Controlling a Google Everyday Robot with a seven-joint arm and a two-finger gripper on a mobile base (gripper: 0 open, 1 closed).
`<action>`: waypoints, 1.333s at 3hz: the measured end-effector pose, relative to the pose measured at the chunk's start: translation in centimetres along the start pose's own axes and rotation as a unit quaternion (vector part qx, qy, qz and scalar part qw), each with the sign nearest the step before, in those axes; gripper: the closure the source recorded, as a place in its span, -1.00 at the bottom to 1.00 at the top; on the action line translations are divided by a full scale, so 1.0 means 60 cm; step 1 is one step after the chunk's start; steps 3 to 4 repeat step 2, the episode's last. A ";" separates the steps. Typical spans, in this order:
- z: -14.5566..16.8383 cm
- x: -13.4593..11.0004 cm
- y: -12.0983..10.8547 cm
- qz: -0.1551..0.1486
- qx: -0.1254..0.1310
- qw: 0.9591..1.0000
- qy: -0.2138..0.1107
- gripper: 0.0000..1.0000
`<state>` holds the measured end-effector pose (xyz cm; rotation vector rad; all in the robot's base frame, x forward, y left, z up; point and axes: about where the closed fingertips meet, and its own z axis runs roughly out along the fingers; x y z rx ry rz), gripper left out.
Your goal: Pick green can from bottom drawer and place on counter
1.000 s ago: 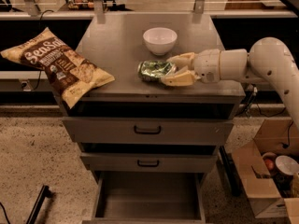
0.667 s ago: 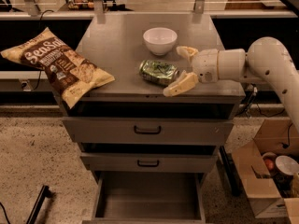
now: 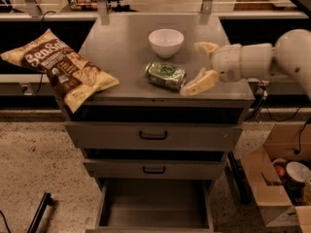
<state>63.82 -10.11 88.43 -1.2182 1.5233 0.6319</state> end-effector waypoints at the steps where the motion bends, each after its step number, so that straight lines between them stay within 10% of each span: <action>1: -0.091 -0.053 0.008 -0.032 0.037 0.998 0.029 -1.00; 4: -0.106 -0.064 0.010 -0.038 0.044 0.998 0.034 -1.00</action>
Offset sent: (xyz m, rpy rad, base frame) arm -0.0246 -0.0301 0.0412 -0.0672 -0.0565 -0.0528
